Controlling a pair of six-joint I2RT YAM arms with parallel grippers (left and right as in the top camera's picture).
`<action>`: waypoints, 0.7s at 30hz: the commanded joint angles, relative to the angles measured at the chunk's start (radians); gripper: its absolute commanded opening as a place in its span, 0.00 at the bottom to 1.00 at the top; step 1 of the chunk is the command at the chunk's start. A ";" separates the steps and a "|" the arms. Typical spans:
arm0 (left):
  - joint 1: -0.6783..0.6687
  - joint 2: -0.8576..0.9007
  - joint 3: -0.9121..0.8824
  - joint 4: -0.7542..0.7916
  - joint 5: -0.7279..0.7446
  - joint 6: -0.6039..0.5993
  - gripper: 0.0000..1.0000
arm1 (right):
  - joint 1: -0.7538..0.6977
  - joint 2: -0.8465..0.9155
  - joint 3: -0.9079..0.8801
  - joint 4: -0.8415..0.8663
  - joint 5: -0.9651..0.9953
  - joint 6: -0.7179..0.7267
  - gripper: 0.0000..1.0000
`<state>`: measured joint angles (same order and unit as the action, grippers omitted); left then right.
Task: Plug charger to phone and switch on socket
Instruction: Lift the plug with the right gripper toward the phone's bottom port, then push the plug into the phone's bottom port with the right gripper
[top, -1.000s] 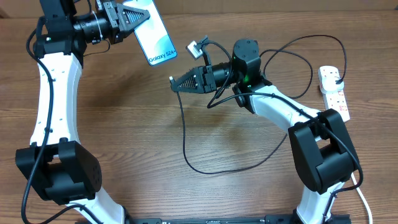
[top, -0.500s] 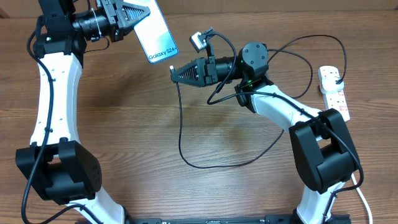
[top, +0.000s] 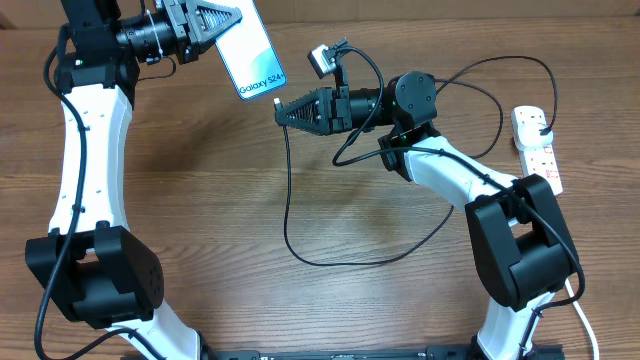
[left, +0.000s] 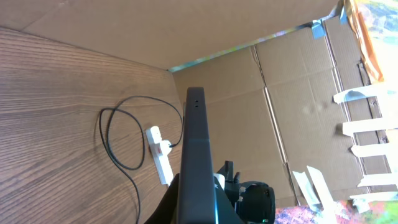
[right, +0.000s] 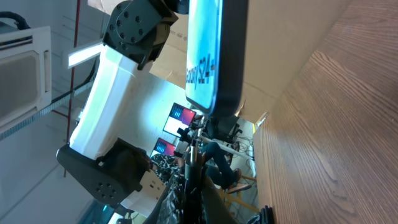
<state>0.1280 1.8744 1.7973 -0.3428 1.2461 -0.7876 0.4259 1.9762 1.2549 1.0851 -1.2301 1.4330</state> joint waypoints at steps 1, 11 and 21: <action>-0.021 0.002 0.005 0.011 0.037 -0.021 0.05 | -0.005 0.000 0.009 0.010 0.010 0.007 0.04; -0.038 0.002 0.005 0.011 0.037 -0.025 0.04 | -0.005 0.000 0.009 0.011 0.010 0.006 0.04; -0.038 0.002 0.005 0.011 0.037 -0.024 0.05 | -0.005 0.000 0.009 0.015 0.010 0.006 0.04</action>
<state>0.0963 1.8744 1.7973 -0.3428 1.2465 -0.7944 0.4259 1.9766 1.2549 1.0866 -1.2297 1.4372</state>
